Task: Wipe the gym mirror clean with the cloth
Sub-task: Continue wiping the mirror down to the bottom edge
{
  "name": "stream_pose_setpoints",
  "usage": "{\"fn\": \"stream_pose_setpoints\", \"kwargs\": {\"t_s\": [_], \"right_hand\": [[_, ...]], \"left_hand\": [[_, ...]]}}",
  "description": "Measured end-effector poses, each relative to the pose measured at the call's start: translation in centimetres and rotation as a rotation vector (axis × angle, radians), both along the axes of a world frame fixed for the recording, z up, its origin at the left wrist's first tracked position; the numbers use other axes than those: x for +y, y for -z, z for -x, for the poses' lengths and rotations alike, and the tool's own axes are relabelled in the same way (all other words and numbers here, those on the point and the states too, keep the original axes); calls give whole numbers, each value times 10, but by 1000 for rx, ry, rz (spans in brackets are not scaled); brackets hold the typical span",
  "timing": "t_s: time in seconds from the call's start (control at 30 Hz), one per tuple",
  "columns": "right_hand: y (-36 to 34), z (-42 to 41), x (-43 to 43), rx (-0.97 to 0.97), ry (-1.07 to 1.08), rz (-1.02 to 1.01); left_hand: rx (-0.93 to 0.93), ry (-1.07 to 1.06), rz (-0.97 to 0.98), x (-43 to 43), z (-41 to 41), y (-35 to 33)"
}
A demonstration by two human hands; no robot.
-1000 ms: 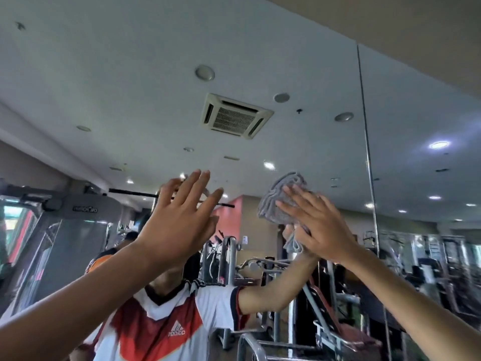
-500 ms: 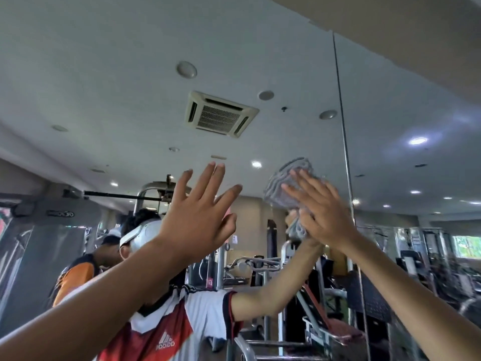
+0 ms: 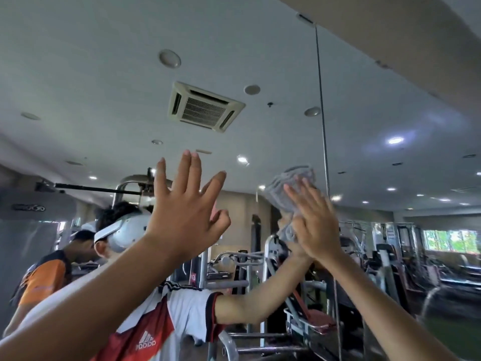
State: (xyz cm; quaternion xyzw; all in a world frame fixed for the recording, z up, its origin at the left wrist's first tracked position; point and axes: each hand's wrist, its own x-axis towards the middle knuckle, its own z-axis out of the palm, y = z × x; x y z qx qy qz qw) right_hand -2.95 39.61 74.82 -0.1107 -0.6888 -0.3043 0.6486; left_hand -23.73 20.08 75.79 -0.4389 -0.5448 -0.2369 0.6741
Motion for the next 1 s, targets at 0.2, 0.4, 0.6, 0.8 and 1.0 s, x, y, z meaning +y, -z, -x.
{"fn": "stream_pose_setpoints", "kwargs": {"t_s": [0.2,0.4,0.6,0.8,1.0], "right_hand": [[-64,4,-3,383,-9,434],[62,-14,21,-111,124,-58],[-14,-18,29,277,53,331],[93,17,-12,27,98,102],[69,-7,14,241,66,269]], "left_hand": [[53,31,6,21,-14,17],[77,1,30,24,-15,31],[87,-7,22,25,-15,33],[104,30,16,22,-12,41],[108,32,35,21,-10,49]]}}
